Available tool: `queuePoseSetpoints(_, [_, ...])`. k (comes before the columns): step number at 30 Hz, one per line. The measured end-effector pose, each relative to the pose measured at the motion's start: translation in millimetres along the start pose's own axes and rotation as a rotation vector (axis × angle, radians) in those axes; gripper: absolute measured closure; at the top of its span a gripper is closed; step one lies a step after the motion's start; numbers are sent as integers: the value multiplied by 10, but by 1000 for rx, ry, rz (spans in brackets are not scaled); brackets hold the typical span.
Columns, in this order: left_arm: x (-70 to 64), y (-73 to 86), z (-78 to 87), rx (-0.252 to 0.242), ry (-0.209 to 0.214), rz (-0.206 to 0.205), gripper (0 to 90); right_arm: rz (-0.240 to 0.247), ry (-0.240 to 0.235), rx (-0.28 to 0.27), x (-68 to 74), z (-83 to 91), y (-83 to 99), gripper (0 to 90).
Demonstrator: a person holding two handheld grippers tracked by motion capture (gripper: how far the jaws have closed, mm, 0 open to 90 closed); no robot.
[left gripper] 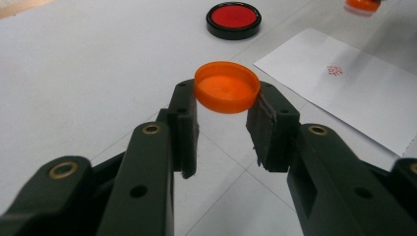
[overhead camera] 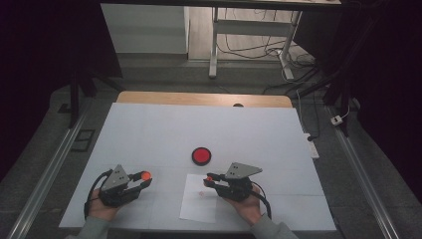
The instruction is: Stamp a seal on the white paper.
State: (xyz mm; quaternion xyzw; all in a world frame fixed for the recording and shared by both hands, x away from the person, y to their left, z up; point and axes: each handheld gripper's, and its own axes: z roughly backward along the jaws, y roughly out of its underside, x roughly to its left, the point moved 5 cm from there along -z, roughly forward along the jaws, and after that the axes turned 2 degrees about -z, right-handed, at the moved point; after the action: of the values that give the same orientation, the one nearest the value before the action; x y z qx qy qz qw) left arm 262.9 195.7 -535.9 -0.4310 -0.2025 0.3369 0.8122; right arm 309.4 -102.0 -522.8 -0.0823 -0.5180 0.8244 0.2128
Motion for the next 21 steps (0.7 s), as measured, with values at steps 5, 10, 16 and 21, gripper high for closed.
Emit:
queuePoseSetpoints(5, [-16, -1, -6, 2, 5, -4, 640, -15, 6, -19, -56, 61, -32, 722])
queuePoseSetpoints(10, [-23, -2, -13, 4, 6, -4, 640, -31, 15, -43, -112, 133, -74, 722])
queuePoseSetpoints(16, [-25, 0, -21, 6, 5, -7, 640, -37, 26, -58, -150, 190, -104, 722])
queuePoseSetpoints(21, [-20, 4, -25, 8, 6, -7, 640, -48, 40, -74, -203, 233, -126, 721])
